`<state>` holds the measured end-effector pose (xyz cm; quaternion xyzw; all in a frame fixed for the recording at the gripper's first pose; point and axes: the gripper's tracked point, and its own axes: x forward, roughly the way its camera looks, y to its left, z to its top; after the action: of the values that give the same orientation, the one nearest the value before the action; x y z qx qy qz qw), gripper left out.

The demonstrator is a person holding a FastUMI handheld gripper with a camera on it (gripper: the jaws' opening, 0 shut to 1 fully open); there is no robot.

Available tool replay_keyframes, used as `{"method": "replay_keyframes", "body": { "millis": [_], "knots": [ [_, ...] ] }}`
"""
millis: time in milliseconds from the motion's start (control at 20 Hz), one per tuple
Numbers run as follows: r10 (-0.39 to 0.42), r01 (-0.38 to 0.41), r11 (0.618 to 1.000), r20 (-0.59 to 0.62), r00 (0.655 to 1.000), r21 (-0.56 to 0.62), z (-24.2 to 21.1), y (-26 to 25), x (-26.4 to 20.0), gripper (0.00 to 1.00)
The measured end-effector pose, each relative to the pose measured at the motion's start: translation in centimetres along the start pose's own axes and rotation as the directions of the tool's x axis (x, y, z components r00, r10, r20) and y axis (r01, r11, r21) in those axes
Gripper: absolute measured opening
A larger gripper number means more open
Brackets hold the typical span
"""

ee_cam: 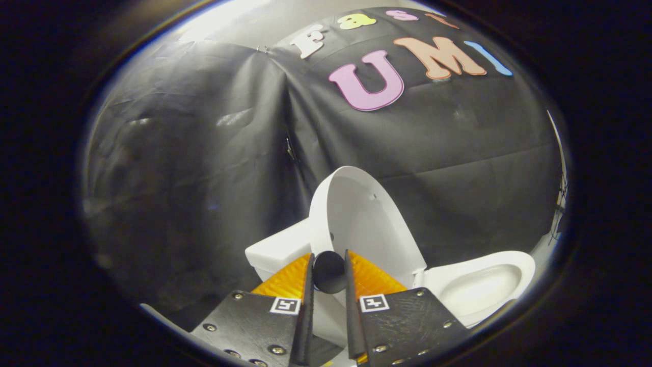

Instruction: Open the toilet lid.

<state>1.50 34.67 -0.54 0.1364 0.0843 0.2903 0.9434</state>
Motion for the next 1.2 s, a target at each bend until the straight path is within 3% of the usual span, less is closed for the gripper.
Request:
{"method": "replay_keyframes", "body": {
  "millis": [250,400,500,800,1200],
  "knots": [
    [-0.024,0.024,1.0,-0.003,1.0,0.014,-0.2,0.1,0.6,0.37],
    [-0.058,0.057,0.998,-0.012,0.998,-0.038,-0.6,0.2,1.1,0.41],
    [-0.062,0.06,0.996,-0.029,0.998,-0.068,-1.2,0.3,1.3,0.5],
    [-0.08,0.071,0.984,-0.049,0.996,-0.163,-1.8,0.4,0.6,0.94],
    [-0.11,0.1,0.972,-0.032,0.993,-0.214,-0.2,-1.7,-1.6,1.0]
  ]
}}
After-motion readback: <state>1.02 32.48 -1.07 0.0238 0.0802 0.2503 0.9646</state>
